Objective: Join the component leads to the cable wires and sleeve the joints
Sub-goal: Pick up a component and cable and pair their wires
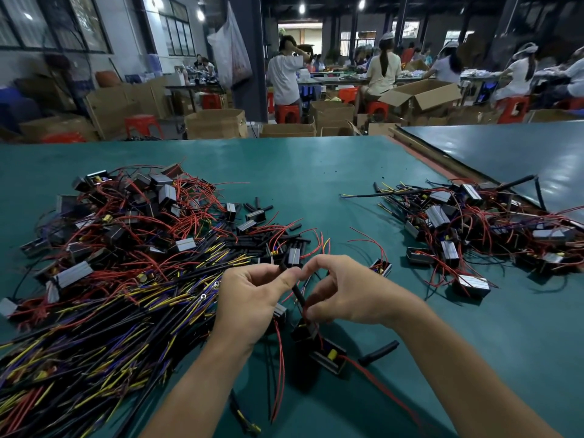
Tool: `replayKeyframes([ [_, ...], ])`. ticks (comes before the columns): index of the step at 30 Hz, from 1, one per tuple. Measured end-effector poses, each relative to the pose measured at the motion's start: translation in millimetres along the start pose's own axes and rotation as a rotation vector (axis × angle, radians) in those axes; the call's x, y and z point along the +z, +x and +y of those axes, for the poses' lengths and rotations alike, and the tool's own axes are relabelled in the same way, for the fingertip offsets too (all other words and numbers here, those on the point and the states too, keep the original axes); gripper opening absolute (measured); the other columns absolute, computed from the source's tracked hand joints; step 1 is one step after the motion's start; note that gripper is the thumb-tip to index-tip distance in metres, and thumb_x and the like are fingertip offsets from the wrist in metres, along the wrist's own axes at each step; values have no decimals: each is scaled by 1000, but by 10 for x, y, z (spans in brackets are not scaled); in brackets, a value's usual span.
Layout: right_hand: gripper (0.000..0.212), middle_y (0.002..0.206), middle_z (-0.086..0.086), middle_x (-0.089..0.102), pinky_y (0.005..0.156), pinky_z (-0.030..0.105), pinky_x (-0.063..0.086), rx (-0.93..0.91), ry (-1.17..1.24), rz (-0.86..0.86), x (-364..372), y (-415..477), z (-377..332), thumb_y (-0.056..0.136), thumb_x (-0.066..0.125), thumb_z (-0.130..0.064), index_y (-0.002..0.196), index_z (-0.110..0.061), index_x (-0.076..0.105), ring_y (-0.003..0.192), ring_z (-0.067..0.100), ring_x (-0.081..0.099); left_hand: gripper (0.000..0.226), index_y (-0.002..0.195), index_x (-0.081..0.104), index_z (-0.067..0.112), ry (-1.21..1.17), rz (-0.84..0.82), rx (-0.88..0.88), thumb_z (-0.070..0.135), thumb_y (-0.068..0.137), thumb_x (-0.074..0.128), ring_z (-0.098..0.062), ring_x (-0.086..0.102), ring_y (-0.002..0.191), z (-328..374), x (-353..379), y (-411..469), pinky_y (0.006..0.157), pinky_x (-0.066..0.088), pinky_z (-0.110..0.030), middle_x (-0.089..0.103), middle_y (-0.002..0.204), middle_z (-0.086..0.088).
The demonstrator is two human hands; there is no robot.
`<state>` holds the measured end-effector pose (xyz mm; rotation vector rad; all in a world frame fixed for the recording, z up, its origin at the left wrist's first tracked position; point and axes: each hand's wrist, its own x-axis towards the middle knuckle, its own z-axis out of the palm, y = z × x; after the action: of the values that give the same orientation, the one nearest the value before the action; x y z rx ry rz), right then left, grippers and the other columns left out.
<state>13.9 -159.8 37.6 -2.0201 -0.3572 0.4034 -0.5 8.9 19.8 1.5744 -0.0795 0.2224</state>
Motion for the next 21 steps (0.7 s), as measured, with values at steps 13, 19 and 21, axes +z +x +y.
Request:
replayKeyframes([
  [13, 47, 65, 1, 71, 64, 30, 60, 12, 8, -1, -17, -3, 19, 76, 76, 7, 114, -10, 52, 61, 21, 69, 9, 69, 75, 13, 146, -41, 78, 9, 73, 82, -9, 59, 58, -66, -8, 12, 58, 48, -21, 72, 67, -5],
  [19, 54, 94, 5, 68, 72, 27, 55, -171, -85, 81, -21, -47, -72, 77, 80, -6, 121, -19, 51, 80, 15, 67, 20, 72, 70, 12, 156, -30, 53, 9, 65, 87, -8, 57, 52, -23, -13, -3, 54, 47, -20, 71, 62, -2],
  [21, 43, 98, 4, 67, 67, 22, 52, -304, -47, 249, -6, -44, -124, 79, 77, -5, 114, -19, 57, 82, 17, 67, 43, 85, 55, 16, 159, -32, 7, 12, 61, 90, -9, 50, 48, -20, 23, -26, 50, 42, -20, 69, 59, -3],
])
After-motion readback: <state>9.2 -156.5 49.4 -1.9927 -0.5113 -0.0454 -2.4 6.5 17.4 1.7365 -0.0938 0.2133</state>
